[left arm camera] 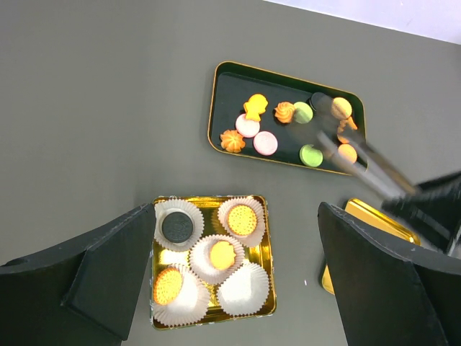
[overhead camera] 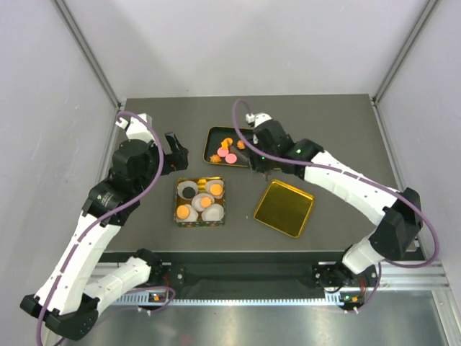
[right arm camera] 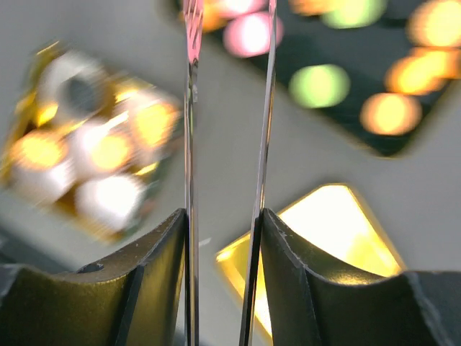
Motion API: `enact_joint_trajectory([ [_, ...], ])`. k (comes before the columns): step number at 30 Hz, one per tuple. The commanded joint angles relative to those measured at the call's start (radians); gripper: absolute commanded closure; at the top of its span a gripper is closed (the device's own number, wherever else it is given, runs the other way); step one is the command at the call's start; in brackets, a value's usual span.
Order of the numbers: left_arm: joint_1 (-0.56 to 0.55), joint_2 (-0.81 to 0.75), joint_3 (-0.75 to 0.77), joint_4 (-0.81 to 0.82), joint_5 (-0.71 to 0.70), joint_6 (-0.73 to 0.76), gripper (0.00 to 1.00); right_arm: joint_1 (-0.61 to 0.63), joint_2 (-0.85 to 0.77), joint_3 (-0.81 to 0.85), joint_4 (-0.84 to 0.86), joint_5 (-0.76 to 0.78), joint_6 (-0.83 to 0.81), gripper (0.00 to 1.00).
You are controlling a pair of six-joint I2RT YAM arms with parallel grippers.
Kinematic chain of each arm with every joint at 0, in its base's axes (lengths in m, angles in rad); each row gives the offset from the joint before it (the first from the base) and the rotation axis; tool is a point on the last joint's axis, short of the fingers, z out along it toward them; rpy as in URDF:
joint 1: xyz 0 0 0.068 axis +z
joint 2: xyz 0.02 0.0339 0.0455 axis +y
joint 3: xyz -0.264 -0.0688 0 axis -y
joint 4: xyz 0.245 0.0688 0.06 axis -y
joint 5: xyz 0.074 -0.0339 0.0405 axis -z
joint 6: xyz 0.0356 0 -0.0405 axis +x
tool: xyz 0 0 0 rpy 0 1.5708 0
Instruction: Pack the cookies
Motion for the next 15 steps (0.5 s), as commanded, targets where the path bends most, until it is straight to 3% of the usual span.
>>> enact_joint_trajectory([
  [1,0.002,-0.013,0.031,0.042,-0.01,0.014,0.01,-0.068,-0.023,-0.019,-0.001,0.064,-0.033,0.56],
  [8,0.002,-0.007,0.028,0.048,0.0,0.009,0.01,-0.151,0.072,0.031,0.022,0.05,-0.051,0.57],
  [15,0.002,-0.009,0.031,0.04,-0.009,0.017,0.01,-0.157,0.21,0.145,0.023,0.067,-0.074,0.57],
])
